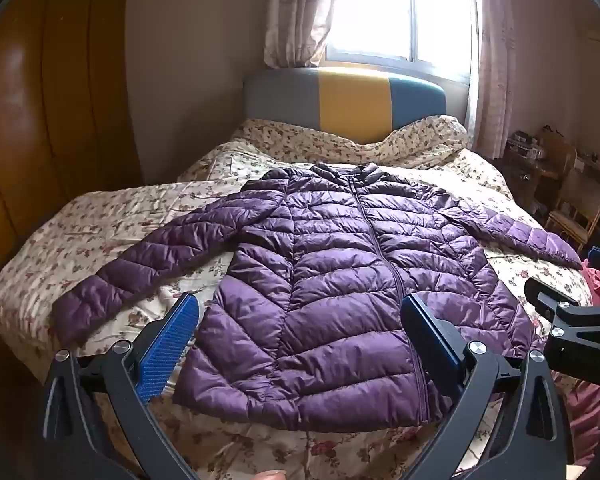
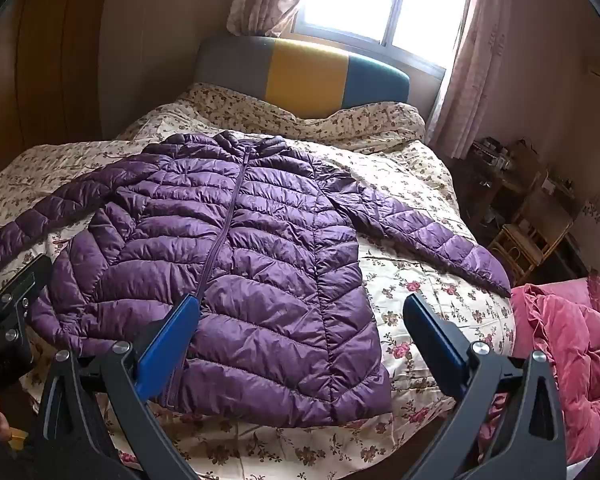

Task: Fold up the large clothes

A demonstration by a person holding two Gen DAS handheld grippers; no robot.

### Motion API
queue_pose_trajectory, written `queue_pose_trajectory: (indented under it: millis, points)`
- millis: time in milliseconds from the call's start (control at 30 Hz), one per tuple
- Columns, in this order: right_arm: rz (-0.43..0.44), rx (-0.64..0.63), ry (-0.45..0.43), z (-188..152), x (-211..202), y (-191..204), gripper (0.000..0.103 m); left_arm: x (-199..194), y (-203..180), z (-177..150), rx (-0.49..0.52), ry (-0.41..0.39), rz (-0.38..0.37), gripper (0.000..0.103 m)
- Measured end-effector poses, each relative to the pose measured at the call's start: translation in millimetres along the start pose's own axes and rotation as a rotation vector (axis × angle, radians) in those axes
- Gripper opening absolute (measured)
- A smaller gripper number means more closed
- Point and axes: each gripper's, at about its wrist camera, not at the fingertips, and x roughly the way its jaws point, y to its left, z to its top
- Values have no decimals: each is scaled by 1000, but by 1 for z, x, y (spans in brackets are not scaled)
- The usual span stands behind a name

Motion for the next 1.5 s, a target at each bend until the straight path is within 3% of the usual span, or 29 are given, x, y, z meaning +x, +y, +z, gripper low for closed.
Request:
queue_pose_trajectory:
  millis: [1500]
  points:
    - [-1, -6, 15, 1, 8, 2, 101, 3, 5, -5, -35, 13, -5, 100]
